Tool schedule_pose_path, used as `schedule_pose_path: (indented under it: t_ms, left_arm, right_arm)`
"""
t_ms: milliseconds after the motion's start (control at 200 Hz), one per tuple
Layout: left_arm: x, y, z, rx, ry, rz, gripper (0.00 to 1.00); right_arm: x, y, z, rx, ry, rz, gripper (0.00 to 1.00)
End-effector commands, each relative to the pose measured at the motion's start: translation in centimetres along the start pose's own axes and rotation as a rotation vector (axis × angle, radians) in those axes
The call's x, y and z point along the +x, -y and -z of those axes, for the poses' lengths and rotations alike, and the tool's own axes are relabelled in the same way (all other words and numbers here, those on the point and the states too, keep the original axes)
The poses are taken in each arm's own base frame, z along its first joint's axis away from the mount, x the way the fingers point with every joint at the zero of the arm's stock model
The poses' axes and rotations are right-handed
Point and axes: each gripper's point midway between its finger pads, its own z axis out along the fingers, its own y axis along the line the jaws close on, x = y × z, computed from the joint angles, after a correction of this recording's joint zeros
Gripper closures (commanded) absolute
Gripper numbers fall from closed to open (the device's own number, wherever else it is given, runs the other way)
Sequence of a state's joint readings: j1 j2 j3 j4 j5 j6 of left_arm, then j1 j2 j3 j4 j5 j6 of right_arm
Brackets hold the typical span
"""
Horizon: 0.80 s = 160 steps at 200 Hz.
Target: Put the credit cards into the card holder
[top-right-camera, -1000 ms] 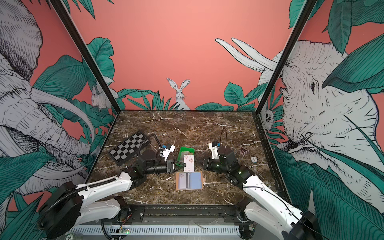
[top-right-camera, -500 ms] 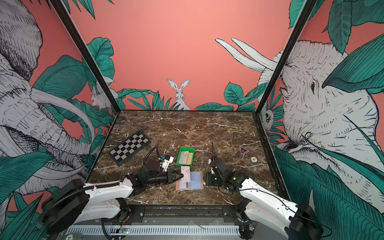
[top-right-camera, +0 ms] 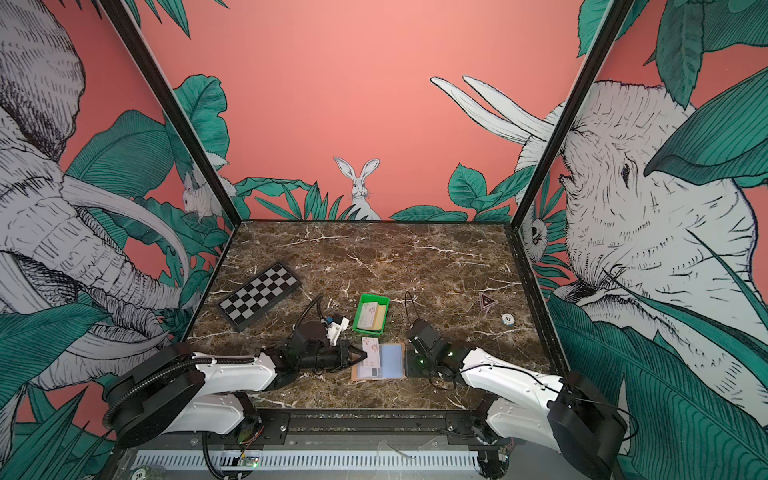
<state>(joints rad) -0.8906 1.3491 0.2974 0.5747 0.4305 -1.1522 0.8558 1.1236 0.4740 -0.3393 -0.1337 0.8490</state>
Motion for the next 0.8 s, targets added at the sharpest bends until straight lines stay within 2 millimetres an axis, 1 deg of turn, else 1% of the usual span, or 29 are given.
schedule_pose_path:
  t_ms: [0,320,480,795]
  left_arm:
    - [0.1,0.4,-0.4,0.013,-0.013,-0.007,1.0]
    - [0.4,0.0,-1.5,0.031,-0.049,0.032,1.0]
    - [0.7,-0.6,-1.9,0.022,-0.066,0.059,1.0]
    - [1.2,-1.2,-2.4,0.022,-0.092,0.09,1.0]
  right_arm:
    - [-0.3,0.0,-0.4,0.023,0.017,0.01,0.84]
    - [0.2,0.5,-1.1,0.063,0.0,0.021,0.88]
    - [0.4,0.9,-1.4,0.082,-0.008,0.024,0.89]
    - [0.6,1.3,-1.7,0.113,-0.018,0.03,0.93]
